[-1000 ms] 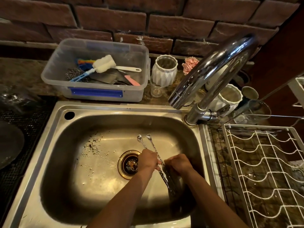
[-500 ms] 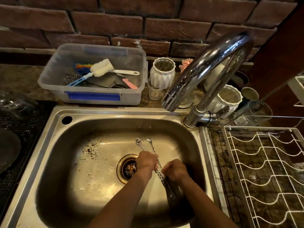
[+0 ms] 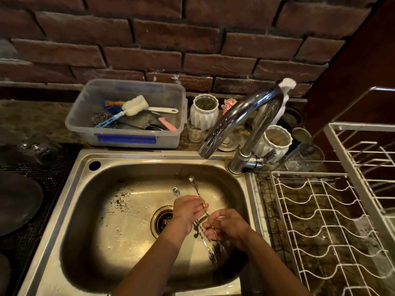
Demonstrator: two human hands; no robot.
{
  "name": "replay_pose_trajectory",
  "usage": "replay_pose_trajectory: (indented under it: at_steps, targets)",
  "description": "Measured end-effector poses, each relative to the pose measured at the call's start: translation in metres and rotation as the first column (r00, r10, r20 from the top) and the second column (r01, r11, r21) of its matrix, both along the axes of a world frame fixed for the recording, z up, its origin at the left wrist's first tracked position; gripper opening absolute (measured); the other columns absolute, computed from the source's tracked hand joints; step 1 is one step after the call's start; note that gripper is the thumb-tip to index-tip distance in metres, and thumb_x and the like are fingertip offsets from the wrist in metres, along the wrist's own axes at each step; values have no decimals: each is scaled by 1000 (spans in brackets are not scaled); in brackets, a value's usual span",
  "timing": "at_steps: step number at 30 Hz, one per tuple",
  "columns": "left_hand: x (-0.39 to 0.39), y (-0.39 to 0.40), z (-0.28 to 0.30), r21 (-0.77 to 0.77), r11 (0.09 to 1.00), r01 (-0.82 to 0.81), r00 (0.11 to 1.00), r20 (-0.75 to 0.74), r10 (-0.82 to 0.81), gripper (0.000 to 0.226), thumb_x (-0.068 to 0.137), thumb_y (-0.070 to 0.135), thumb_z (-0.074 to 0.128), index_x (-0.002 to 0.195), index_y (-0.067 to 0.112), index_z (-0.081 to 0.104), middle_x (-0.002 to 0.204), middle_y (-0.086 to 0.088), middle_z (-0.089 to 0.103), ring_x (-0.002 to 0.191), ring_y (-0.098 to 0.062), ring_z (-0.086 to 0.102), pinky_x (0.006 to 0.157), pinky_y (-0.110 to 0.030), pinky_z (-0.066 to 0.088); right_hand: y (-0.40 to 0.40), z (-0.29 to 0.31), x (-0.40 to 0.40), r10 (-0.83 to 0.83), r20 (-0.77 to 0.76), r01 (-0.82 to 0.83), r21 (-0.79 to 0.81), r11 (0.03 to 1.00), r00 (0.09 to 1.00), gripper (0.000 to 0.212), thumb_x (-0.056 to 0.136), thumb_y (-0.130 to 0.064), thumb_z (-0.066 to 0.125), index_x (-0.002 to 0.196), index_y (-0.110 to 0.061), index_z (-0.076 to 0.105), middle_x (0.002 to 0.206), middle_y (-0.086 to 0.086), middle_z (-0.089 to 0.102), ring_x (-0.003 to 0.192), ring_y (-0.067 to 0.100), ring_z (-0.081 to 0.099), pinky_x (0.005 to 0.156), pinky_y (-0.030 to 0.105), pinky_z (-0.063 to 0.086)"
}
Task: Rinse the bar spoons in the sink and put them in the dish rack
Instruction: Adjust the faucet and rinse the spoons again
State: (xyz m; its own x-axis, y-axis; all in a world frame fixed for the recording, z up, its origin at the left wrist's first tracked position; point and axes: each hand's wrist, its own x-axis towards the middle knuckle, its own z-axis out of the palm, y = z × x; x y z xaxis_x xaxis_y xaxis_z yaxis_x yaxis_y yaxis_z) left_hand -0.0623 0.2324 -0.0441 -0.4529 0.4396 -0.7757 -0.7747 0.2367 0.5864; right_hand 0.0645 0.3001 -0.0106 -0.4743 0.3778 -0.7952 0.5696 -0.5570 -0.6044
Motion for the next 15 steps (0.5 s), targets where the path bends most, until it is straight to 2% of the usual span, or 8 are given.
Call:
replay_pose_trajectory:
  at_steps: [2,5,7,12,15]
  targets:
    - [0,-8,13,39,999,-35,999,28,34,11,89,-10,64,97,-3,64,89,-24,72,75,-29,74,69,-34,63,-5,13,2,-19,-32,20,11,1000,999,6,94,6,57,95,2,61,81,17,75,59,24,72,52,28,60]
    - [1,-25,33,73,995,-62,997,58,58,14,87,-9,66,100,-3,67,93,-23,73,82,-31,74,65,-32,60,-15,29,7,-61,-66,61,1,998,996,8,92,4,61,98,2,66,85,18,78,65,26,74,58,30,63]
    - [1,-37,49,78,993,-84,994,71,79,20,87,-11,65,103,-1,67,91,-21,75,81,-30,75,62,-31,59,-23,42,10,-64,-77,63,-22,998,995,12,92,3,61,102,3,67,92,21,78,70,27,75,59,30,62]
    - [7,-70,97,100,990,-95,994,57,90,29,86,-13,64,112,0,66,96,-23,74,83,-31,74,70,-33,60,-51,81,18,-57,-124,47,-84,995,991,18,91,6,61,108,2,67,97,25,76,74,29,76,61,31,62]
    - [12,-89,128,115,990,-77,997,20,76,27,87,-10,65,113,-1,66,98,-22,74,74,-25,75,62,-28,61,-68,107,19,-14,-136,7,-51,999,991,19,91,7,61,109,2,66,93,24,77,72,28,75,63,35,63]
